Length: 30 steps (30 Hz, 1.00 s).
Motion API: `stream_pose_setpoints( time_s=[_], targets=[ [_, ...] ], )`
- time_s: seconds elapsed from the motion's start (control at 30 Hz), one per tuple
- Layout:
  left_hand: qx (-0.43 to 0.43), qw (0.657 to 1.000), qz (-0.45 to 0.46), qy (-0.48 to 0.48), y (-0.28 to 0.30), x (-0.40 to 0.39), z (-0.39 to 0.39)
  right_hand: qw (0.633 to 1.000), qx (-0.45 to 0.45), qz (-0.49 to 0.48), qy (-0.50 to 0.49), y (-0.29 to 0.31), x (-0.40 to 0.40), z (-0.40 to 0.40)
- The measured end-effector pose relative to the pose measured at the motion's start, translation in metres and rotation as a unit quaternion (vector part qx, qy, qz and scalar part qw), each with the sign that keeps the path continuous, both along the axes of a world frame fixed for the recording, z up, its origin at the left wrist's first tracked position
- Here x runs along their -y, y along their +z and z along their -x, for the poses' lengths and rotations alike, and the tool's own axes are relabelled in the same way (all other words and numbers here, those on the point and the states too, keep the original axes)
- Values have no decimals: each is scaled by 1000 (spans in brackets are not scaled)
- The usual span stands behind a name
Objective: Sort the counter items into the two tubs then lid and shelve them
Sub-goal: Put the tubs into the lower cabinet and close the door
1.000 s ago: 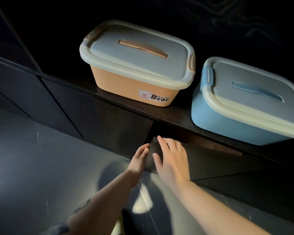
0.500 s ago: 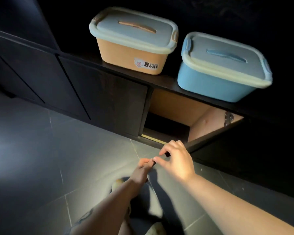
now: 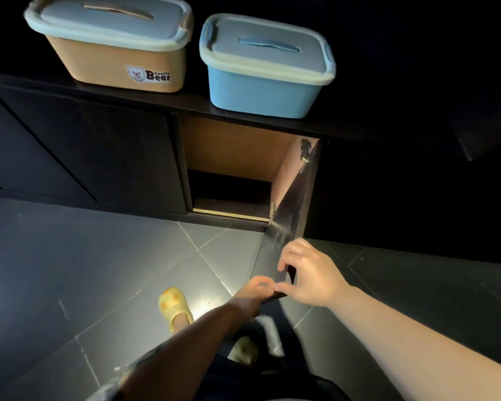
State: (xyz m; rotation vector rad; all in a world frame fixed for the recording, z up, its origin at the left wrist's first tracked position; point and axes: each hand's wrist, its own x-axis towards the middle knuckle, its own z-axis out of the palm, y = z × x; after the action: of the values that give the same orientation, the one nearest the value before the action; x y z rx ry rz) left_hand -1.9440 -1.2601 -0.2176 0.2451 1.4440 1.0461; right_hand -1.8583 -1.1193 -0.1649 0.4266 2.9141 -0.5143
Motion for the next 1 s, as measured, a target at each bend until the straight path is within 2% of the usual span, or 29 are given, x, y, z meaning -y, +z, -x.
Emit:
stream_pose_setpoints(
  time_s=[0.17, 0.27, 0.37, 0.47, 0.57, 0.67, 0.77, 0.87, 1.0],
  targets=[
    [-63, 985, -8, -160, 3, -43, -28, 999, 38, 14, -6, 2, -33, -48],
    [-54, 974, -43, -214, 10, -67, -53, 997, 78, -14, -6, 5, -53, -74],
    [-22, 978, -45, -205, 15, -82, -69, 993, 95, -33, -58, 8, -69, -94],
    [-61, 982, -36, -176, 6, -86, -65, 991, 108, -54, -63, 10, -70, -90],
    [-146, 980, -18, -134, 1, -79, -39, 990, 80, -84, -79, 4, -56, -65],
    [-187, 978, -6, -97, 5, -59, 3, 988, 16, -80, -130, 0, -40, -23],
    [-230, 972, 8, -39, 18, -33, 62, 991, -36, -31, -125, 3, -22, 39],
    [-286, 958, 33, 22, 33, 0, 128, 980, -107, 46, -160, 13, 2, 109],
    [-385, 921, 59, 21, 45, 39, 215, 972, -141, 105, -157, 21, 30, 201]
  ],
)
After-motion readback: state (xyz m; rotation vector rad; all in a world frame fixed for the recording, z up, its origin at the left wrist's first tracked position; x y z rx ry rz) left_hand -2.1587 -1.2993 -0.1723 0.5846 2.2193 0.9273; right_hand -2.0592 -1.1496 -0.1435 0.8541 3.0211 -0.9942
